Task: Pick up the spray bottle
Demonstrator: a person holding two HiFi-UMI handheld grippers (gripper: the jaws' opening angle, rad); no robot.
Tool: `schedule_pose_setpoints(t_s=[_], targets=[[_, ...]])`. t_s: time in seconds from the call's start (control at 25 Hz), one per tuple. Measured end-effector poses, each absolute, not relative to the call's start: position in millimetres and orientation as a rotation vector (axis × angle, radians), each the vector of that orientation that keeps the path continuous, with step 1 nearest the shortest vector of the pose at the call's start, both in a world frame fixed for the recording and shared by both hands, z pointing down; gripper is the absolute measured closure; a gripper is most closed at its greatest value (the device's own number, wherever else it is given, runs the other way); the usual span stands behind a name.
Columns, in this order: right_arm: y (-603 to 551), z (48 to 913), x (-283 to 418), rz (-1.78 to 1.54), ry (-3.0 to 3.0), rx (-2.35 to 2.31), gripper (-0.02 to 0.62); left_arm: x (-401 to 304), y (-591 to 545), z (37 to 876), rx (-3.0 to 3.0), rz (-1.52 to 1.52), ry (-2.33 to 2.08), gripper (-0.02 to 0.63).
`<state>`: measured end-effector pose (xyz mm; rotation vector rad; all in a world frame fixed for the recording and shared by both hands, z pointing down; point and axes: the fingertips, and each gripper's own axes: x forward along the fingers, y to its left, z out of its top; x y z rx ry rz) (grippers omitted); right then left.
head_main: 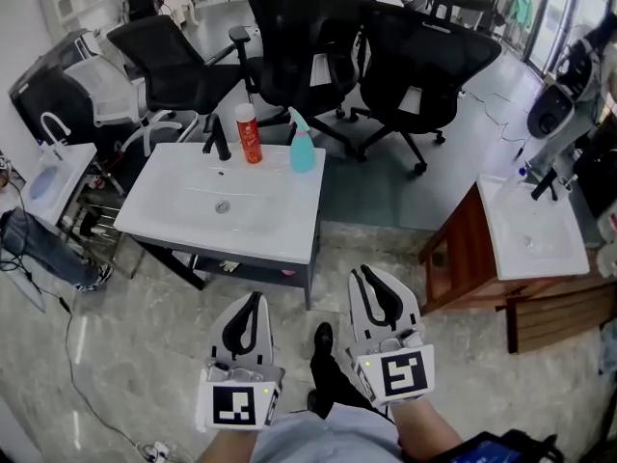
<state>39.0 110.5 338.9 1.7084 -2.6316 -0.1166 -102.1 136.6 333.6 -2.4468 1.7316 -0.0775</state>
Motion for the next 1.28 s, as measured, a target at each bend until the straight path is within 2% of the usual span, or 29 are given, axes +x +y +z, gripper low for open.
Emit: schedule_pose_setpoints(t_s=[0.24, 0.64, 1.0, 1.28], targets=[[23.4, 351.6, 38.8, -0.064, -2.622, 1.716, 0.532, -106.3, 52.1, 343.2, -2.452, -0.153, 1.723, 0.591], [-124.4, 329.9, 41.6, -0.033, -2.687, 1.683, 0.532, -84.1, -87.2, 314.0, -2.440, -0.198, 1.690, 0.591], [-195.3, 305.0, 31.9, -0.088, -2.735, 1.651, 0.525, -94.8, -146.0, 284.6, -2.373, -0.142, 1.730, 0.589], [-230.5, 316.7, 12.1, -0.077, -2.717, 1.617, 0.515, -111.7, -179.2, 291.8, -2.387, -0.131, 1.752, 0.591]])
